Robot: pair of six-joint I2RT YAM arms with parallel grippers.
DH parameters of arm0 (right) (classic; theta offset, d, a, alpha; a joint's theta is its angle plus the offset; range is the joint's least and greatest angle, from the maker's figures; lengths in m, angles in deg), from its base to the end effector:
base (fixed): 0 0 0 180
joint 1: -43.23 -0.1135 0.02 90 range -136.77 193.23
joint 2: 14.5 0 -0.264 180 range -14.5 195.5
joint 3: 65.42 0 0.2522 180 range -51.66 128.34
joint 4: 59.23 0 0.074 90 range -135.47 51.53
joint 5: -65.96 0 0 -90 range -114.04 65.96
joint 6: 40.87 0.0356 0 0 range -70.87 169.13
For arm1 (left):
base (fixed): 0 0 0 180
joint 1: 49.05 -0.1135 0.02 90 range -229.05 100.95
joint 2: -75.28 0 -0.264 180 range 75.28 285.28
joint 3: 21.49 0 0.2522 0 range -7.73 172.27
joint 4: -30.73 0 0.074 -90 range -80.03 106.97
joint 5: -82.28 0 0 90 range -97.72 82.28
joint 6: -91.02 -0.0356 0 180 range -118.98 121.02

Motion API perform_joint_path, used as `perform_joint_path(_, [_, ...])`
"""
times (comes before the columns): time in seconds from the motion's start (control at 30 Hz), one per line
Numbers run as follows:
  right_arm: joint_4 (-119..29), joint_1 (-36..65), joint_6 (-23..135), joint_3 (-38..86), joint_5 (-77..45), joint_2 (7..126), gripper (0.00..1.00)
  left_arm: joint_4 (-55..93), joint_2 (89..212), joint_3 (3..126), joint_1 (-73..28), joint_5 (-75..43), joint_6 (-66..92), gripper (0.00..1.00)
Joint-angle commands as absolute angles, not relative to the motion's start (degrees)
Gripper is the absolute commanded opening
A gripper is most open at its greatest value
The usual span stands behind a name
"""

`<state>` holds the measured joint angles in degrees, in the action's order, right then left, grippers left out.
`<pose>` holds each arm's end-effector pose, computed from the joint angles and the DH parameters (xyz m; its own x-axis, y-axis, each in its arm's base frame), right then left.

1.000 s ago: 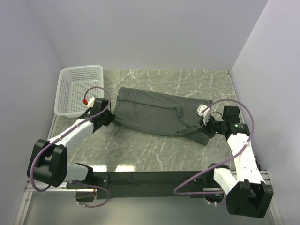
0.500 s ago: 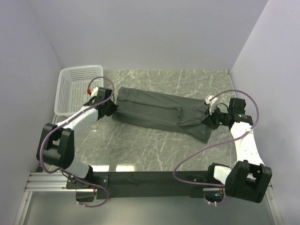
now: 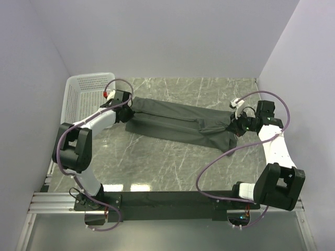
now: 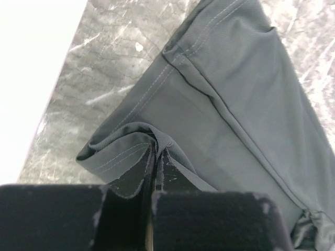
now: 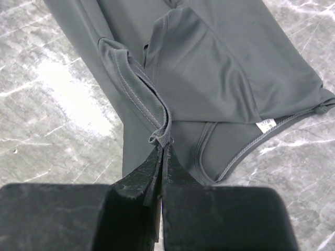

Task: Fold and stack the t-shirts
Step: Fold the tshirt

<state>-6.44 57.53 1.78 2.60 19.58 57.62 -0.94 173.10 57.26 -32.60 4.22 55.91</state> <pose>0.2435 -0.0367 0.2631 -0.4129 -0.4442 -0.7951 -0.7232 0.6905 -0.0103 0.3504 -0.0958 0.2084 -0.5510 -0.6718 -0.4950 -0.5203 0.7404 -0.4256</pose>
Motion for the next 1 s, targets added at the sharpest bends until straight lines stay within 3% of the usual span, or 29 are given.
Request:
perform_joint_path(0.0, [-6.8, 58.0, 1.9, 6.4, 21.0, 59.2, 0.0, -1.7, 174.7, 60.6, -33.1, 6.0, 54.3, 0.01])
perform_joint_path(0.47, [8.2, 56.6, -8.1, 22.9, 21.4, 73.2, 0.0, -2.2, 177.5, 63.3, -33.6, 6.4, 53.1, 0.01])
perform_joint_path(0.97, [8.1, 54.2, -6.5, 28.8, 19.7, 79.5, 0.0, -3.3, 181.5, 67.5, -33.8, 6.4, 51.9, 0.01])
